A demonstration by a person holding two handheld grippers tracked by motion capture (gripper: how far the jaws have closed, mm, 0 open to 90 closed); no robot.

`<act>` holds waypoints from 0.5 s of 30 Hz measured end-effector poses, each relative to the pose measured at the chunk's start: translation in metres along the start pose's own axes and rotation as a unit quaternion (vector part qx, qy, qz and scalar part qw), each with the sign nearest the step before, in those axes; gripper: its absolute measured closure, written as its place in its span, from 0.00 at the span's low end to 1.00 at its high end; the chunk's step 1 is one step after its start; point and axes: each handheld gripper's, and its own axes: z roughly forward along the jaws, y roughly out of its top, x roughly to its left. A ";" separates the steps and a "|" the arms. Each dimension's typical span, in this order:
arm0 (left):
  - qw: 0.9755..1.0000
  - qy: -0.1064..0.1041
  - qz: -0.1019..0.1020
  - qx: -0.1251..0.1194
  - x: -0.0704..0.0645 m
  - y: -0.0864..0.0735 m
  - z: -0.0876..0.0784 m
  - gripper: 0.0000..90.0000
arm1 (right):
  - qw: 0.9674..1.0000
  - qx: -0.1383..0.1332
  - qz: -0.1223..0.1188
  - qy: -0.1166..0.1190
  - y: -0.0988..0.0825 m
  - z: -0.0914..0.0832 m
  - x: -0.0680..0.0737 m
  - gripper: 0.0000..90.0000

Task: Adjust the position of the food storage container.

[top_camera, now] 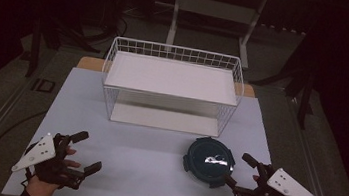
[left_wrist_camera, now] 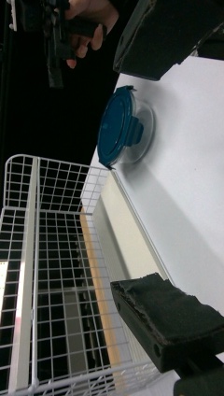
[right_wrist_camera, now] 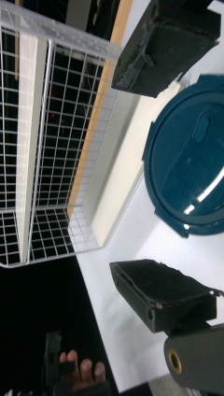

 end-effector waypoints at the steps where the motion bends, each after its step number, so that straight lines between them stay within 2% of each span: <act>1: 1.000 0.001 0.001 -0.002 0.000 0.000 -0.001 0.00 | 1.000 -0.001 0.000 -0.002 0.001 0.000 0.001 0.12; 6: 1.000 0.000 0.002 -0.010 0.000 0.002 -0.001 0.00 | 1.000 0.002 0.001 0.006 0.013 0.001 0.003 0.12; 8: 1.000 0.000 0.003 -0.009 -0.001 0.002 0.000 0.00 | 1.000 0.002 0.006 0.021 0.018 0.001 -0.002 0.12; 9: 1.000 -0.002 0.003 -0.009 -0.001 0.002 0.001 0.00 | 1.000 0.012 0.000 0.008 0.020 0.002 -0.004 0.14; 11: 1.000 -0.003 0.003 -0.009 -0.002 0.002 0.001 0.00 | 1.000 0.012 0.000 0.008 0.020 0.002 -0.004 0.14; 12: 1.000 -0.005 0.005 -0.006 -0.002 0.001 0.003 0.00 | 0.999 0.033 -0.019 -0.008 0.020 0.004 -0.008 0.18; 15: 1.000 -0.007 0.004 -0.006 -0.002 0.001 0.003 0.00 | 0.999 0.049 -0.017 -0.010 0.018 0.006 -0.015 0.25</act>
